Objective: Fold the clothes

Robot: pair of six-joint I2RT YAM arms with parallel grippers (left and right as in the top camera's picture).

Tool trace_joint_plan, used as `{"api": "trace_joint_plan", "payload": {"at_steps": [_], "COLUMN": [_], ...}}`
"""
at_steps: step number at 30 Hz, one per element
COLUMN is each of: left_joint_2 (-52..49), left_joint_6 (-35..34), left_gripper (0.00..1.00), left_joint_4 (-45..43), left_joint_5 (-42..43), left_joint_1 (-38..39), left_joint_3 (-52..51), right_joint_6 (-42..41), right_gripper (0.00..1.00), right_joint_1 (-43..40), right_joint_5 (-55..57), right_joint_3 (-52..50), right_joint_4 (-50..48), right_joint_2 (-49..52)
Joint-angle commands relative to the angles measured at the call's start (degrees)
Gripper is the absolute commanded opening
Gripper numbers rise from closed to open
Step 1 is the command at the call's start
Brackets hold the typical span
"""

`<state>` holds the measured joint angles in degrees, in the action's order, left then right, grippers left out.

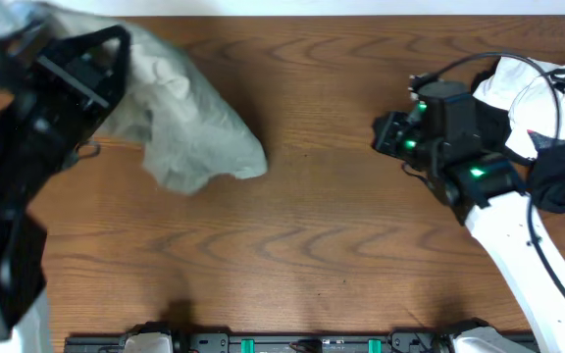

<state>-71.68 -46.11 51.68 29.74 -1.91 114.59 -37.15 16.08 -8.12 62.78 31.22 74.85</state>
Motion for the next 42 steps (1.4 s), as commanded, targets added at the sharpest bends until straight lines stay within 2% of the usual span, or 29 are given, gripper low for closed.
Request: {"api": "trace_joint_plan", "payload": {"at_steps": [1, 8, 16, 22, 30, 33, 37, 42], "left_joint_2": [-1.7, -2.2, 3.8, 8.4, 9.1, 9.1, 9.1, 9.0], "left_joint_6": [0.3, 10.8, 12.3, 15.5, 15.0, 14.6, 14.6, 14.6], "left_gripper": [0.06, 0.07, 0.06, 0.07, 0.07, 0.07, 0.07, 0.07], "left_joint_4": [-1.0, 0.0, 2.4, 10.0, 19.9, 21.1, 20.2, 16.5], "left_joint_5": [9.7, 11.1, 1.4, -12.3, -34.7, -39.8, -38.6, -27.4], "left_joint_1": [1.5, 2.0, -1.3, -4.4, -4.5, -4.5, -4.5, -4.5], "left_joint_3": [1.3, 1.3, 1.3, 1.3, 1.3, 1.3, 1.3, 1.3], "right_joint_6": [2.2, 5.2, 7.3, 7.3, 7.3, 7.5, 7.4, 7.4], "right_gripper": [0.08, 0.08, 0.09, 0.10, 0.11, 0.11, 0.11, 0.11], "right_joint_1": [-2.5, -4.8, -5.3, -5.3, -5.3, -5.3, -5.3, -5.3], "right_joint_5": [0.2, 0.4, 1.0, 1.0, 1.1, 1.1, 1.0, 1.0], "right_joint_3": [0.3, 0.3, 0.3, 0.3, 0.3, 0.3, 0.3, 0.2], "right_joint_4": [3.5, 12.0, 14.9, 15.3, 16.3, 16.4, 16.4, 16.4], "right_joint_2": [-2.4, -3.5, -3.5, -3.5, -3.5, -3.5, -3.5, -3.3]}}
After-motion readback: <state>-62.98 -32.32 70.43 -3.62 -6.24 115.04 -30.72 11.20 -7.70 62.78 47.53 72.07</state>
